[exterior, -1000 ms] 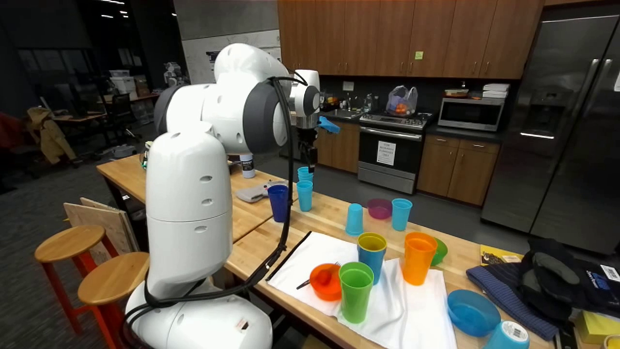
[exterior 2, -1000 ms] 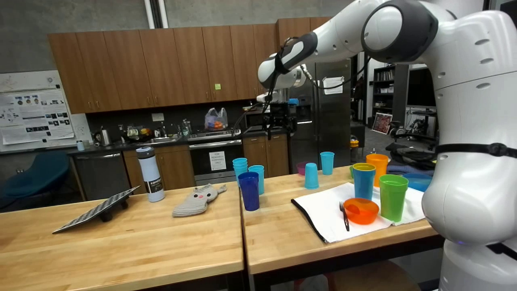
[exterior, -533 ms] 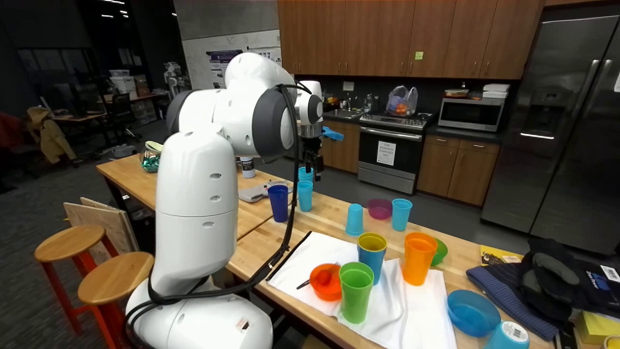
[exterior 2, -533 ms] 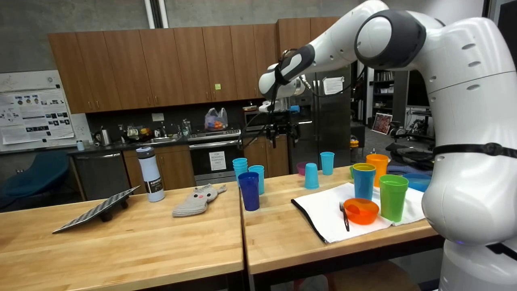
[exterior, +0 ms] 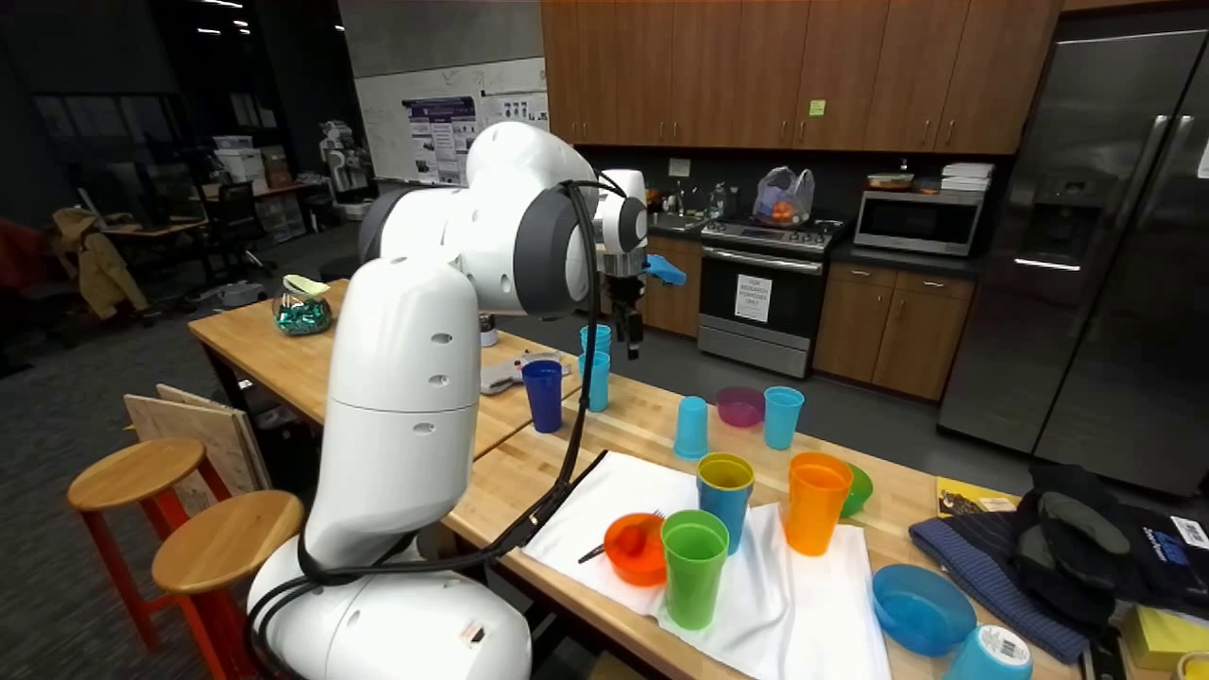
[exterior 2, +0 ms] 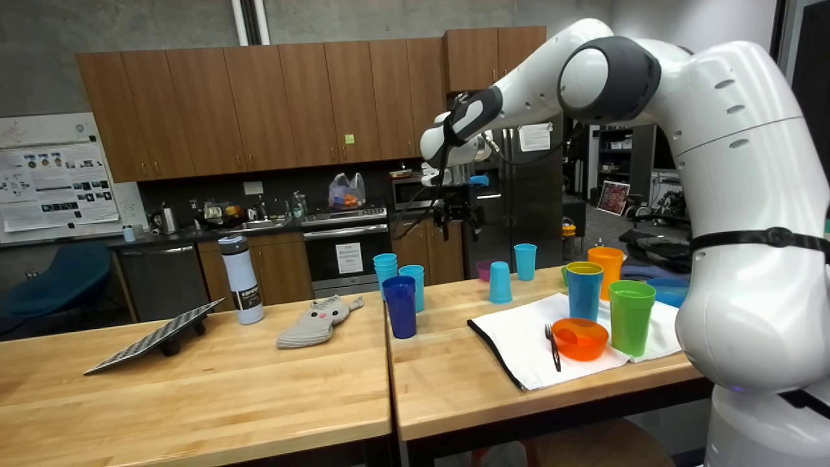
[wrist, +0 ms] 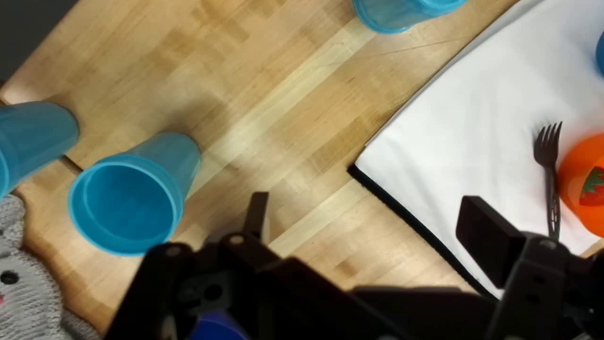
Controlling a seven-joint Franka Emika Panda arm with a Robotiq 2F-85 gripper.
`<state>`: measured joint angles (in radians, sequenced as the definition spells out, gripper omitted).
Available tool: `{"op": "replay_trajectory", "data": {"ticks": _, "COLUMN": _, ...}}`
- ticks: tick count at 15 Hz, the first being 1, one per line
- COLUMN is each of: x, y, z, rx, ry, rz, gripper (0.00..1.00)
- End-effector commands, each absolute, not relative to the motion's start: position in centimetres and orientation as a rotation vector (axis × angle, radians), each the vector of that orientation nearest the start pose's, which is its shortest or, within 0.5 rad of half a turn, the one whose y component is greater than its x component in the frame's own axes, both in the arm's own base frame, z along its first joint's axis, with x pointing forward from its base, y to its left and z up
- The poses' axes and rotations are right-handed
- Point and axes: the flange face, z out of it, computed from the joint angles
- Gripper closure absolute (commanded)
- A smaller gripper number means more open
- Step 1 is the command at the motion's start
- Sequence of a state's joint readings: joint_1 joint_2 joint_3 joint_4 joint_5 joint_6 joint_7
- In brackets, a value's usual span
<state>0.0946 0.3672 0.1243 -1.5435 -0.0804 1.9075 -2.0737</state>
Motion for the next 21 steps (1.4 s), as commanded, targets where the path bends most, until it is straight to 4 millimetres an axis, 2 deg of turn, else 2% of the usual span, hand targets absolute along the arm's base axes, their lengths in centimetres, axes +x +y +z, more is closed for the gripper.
{"op": "replay_trajectory", "data": {"ticks": 1, "x": 66.7, "y": 13.3, "z": 44.7, "rx": 1.307, "ry": 2.803, "rz": -0.018, "gripper": 0.00}}
{"op": "replay_trajectory", "data": {"ticks": 7, "x": 68.0, "y": 16.3, "z": 44.9, "rx": 1.244, "ry": 2.780, "rz": -0.012, "gripper": 0.00}}
{"op": "replay_trajectory", "data": {"ticks": 9, "x": 68.0, "y": 17.8, "z": 44.0, "rx": 1.224, "ry": 2.815, "rz": 0.003, "gripper": 0.00}}
{"op": "replay_trajectory", "data": {"ticks": 12, "x": 67.9, "y": 20.3, "z": 41.8, "rx": 1.181, "ry": 2.877, "rz": -0.041, "gripper": 0.00}}
{"op": "replay_trajectory", "data": {"ticks": 14, "x": 68.0, "y": 21.2, "z": 40.7, "rx": 1.168, "ry": 2.905, "rz": -0.056, "gripper": 0.00}}
{"op": "replay_trajectory", "data": {"ticks": 17, "x": 68.2, "y": 22.0, "z": 39.6, "rx": 1.166, "ry": 2.930, "rz": -0.063, "gripper": 0.00}}
{"op": "replay_trajectory", "data": {"ticks": 21, "x": 68.5, "y": 22.3, "z": 39.3, "rx": 1.174, "ry": 2.926, "rz": -0.068, "gripper": 0.00}}
